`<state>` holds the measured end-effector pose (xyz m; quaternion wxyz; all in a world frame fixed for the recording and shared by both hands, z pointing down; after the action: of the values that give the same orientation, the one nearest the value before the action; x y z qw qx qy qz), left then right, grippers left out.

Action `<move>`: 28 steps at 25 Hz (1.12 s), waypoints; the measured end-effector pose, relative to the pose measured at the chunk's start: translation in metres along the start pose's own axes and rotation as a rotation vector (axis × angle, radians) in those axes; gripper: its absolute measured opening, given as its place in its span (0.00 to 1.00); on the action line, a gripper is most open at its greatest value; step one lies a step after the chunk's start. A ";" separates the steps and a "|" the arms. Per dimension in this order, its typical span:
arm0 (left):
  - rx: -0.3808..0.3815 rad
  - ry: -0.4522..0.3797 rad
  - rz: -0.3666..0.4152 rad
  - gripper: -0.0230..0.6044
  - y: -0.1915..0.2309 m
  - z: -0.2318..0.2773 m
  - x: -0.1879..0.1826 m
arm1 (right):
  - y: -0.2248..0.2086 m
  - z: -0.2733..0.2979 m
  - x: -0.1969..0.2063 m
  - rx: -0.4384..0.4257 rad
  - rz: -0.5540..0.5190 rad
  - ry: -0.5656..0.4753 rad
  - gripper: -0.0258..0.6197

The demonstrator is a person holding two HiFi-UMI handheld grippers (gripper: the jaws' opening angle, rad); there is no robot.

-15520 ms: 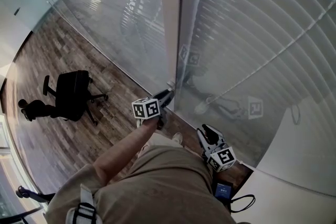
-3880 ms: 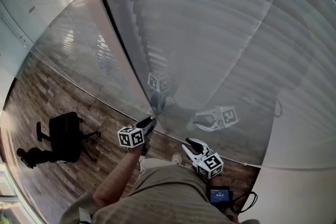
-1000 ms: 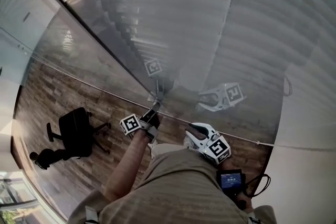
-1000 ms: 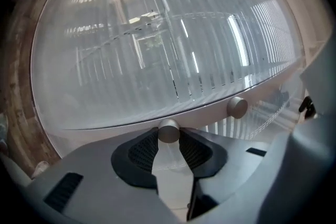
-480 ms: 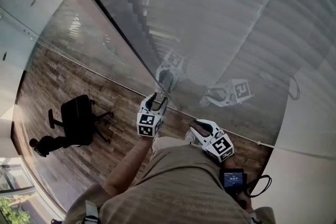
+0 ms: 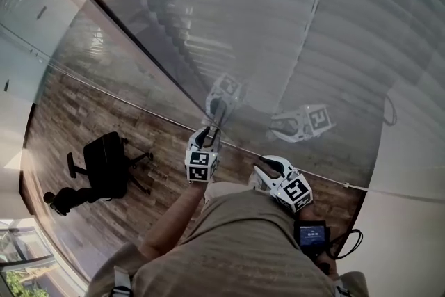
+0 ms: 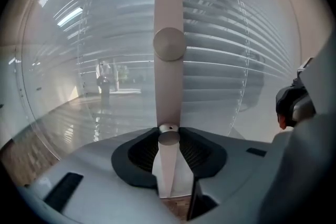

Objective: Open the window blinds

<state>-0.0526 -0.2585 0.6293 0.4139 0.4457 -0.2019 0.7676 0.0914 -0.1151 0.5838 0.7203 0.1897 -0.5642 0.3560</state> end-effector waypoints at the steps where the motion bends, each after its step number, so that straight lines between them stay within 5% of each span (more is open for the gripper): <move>1: 0.002 0.000 0.001 0.25 0.000 0.000 0.000 | -0.001 0.000 0.000 0.002 0.001 -0.001 0.20; 28: 0.290 -0.022 -0.473 0.25 0.004 0.000 0.005 | 0.000 0.002 -0.001 0.004 0.015 -0.002 0.20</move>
<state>-0.0566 -0.2586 0.6337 0.5115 0.5432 0.0152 0.6656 0.0899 -0.1170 0.5834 0.7167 0.1872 -0.5655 0.3626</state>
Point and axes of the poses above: the fingertips, and each gripper's own axes: z forward along the fingers, y to its left, x out of its underside, the point moved 3 cm from there along -z, backward along the fingers, and after that the axes turned 4 degrees about -z, right-handed, at the moved point
